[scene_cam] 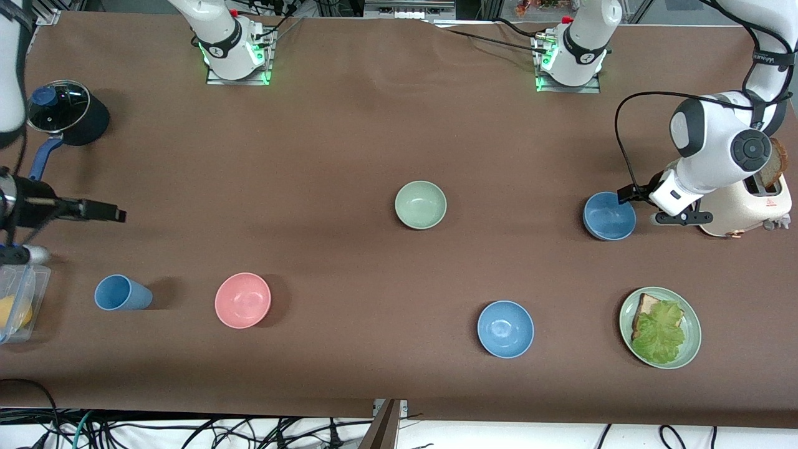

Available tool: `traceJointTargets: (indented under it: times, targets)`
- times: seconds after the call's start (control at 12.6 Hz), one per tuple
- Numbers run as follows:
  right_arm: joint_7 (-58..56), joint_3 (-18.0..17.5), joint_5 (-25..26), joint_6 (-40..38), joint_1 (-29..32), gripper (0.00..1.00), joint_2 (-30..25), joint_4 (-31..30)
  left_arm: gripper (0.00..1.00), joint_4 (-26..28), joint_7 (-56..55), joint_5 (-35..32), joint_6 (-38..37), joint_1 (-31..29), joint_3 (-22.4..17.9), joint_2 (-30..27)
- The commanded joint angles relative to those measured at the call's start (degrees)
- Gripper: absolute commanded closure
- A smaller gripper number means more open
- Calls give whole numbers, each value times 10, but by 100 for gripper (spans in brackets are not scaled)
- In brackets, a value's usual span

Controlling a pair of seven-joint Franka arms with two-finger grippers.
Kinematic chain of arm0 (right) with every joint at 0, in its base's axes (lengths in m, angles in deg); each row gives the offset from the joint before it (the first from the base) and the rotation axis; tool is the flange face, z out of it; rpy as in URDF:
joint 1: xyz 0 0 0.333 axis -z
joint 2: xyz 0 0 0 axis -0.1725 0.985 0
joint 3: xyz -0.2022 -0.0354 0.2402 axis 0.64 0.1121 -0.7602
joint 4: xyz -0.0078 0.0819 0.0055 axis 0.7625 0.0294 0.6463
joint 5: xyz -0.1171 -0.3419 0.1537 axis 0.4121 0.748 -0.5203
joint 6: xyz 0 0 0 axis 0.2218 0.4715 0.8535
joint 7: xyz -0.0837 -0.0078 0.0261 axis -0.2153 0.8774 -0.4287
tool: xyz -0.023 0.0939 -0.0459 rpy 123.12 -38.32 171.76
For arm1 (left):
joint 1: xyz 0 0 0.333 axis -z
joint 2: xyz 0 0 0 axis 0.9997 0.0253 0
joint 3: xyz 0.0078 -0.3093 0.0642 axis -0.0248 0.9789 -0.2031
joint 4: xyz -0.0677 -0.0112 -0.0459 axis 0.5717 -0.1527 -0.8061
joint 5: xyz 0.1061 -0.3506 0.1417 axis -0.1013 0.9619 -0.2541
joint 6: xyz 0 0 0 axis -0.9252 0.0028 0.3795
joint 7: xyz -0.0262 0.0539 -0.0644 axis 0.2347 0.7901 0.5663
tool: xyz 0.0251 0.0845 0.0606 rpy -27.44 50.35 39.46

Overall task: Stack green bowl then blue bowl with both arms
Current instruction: 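Release the green bowl with the right gripper while the left gripper reaches the blue bowl, then grasp the rim of the light blue bowl with the left gripper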

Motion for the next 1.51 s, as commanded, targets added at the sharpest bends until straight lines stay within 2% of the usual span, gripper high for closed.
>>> traceJointTargets:
  times: [0.0, 0.16, 0.24, 0.32, 0.4, 0.48, 0.56, 0.71, 1.11, 1.27, 1.43]
  targets:
    - [-12, -4, 64, -15, -3, 0, -44, -38, 0, 5, 32, -11, 42, -8, 2, 39]
    - [-11, -3, 90, -1, -1, 0, -63, -39, 3, 4, 32, -11, 71, -8, 2, 65]
    - [-10, -3, 83, 10, -1, 0, -73, -40, 18, 4, 32, -11, 73, -8, 2, 69]
    - [-9, -3, 83, 16, -1, 0, -77, -40, 43, 4, 32, -11, 73, -8, 2, 69]
    - [-12, -3, 83, 15, -2, 0, -85, -45, 73, 3, 32, -9, 73, -8, 2, 69]
    - [-12, -3, 85, 20, -2, 0, -89, -55, 96, 3, 30, -8, 69, -8, 2, 68]
    - [-11, -3, 90, 19, -2, 0, -90, -56, 100, 3, 28, -7, 68, -8, 2, 67]
    - [-15, -1, 90, 19, -1, 0, -92, -59, 100, 1, 28, -6, 63, -7, 3, 68]
    - [-3, -9, 87, 14, -5, 0, -140, -88, 100, -10, 26, 3, 44, -3, 16, 45]
    - [-10, -9, 88, 19, -6, 0, -141, -98, 100, -23, 27, 65, 4, -1, 55, 15]
    - [-12, -8, 86, 18, -6, 0, -132, -95, 100, -41, 16, 81, -5, 11, 108, 0]
